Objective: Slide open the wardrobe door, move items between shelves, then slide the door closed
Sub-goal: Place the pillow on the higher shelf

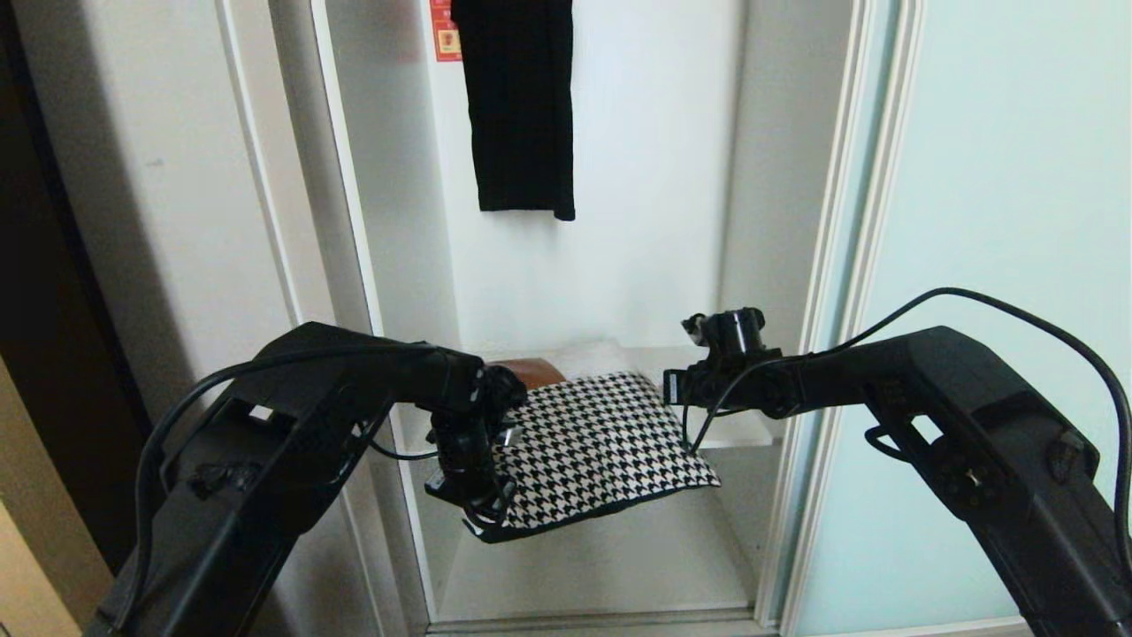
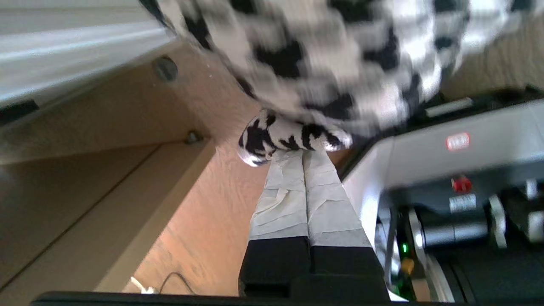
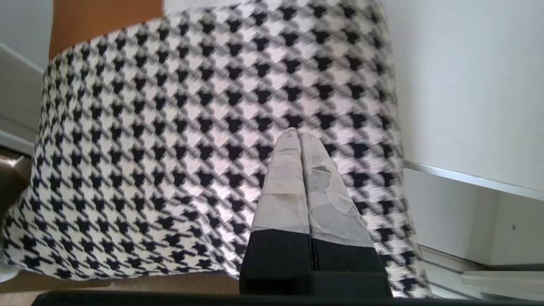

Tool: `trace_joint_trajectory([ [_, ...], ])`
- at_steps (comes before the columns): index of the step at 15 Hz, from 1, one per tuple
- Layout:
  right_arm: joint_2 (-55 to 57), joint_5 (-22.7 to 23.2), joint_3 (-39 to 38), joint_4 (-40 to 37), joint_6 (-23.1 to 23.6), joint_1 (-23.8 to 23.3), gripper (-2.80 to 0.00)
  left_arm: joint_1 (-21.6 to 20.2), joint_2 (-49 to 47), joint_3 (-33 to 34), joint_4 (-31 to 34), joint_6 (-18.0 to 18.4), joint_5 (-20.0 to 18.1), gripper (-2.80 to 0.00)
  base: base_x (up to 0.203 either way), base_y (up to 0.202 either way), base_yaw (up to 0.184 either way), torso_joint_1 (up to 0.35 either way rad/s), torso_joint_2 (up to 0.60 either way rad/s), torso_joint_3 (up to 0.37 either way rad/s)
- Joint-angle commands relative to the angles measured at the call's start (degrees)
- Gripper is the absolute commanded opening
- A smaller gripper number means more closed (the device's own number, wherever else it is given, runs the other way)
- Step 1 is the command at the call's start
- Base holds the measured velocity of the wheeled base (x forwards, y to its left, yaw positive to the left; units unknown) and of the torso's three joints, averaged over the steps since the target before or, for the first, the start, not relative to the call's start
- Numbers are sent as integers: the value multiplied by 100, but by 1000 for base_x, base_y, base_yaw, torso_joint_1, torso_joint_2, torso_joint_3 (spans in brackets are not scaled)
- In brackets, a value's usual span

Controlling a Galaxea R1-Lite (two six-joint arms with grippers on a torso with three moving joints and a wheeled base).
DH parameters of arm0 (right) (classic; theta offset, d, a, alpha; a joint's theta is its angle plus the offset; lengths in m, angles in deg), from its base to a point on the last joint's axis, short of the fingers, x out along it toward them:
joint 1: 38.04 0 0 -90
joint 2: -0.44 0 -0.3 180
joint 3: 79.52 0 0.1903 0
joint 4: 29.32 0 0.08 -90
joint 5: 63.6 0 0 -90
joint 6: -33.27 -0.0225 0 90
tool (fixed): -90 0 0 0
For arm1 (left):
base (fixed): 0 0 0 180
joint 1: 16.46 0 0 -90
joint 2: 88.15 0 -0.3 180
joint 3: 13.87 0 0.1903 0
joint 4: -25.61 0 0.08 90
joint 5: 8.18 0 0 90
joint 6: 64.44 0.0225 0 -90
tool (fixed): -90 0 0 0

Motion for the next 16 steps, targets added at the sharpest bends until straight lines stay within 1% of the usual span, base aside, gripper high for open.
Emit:
trace_joint_trajectory([
  [1,-33,10,-3,15,-113,-21,-280,1,-208,1,-355,-68,108,-280,0,0,0,0,0,0],
  [3,-24,18,-3,7,-137,-73,-280,1,-360,1,-1179,-391,382,-280,0,0,0,0,0,0],
  [4,-32,19,-3,6,-146,-82,-280,1,-430,1,-1645,-510,628,-280,0,0,0,0,0,0],
  [5,-35,19,-23,6,-152,-91,-280,1,-485,1,-1973,-570,845,-280,0,0,0,0,0,0],
  [6,-51,19,-56,15,-146,-91,-280,-2,-528,1,-2491,-585,1078,-280,0,0,0,0,0,0],
  [7,-91,22,-145,17,-146,-91,-280,-16,-582,-4,-3011,-585,1404,-280,0,0,0,0,0,0],
  [8,-122,52,-257,48,-146,-91,-280,-37,-637,-7,-3389,-575,1651,-280,0,0,0,0,0,0],
  [11,-219,211,-416,68,-155,-91,-280,-146,-736,-17,-4133,-520,1921,-280,0,0,0,0,0,0],
  [12,-235,230,-443,68,-155,-91,-280,-176,-745,-23,-4528,-502,2036,-280,0,0,0,0,0,0],
  [14,-259,237,-551,75,-146,-91,-280,-254,-732,-69,-5063,-465,2228,-280,0,0,0,0,0,0],
  [16,-250,247,-623,85,-146,-91,-280,-298,-728,-69,-5460,-445,2284,-280,0,0,0,0,0,0],
])
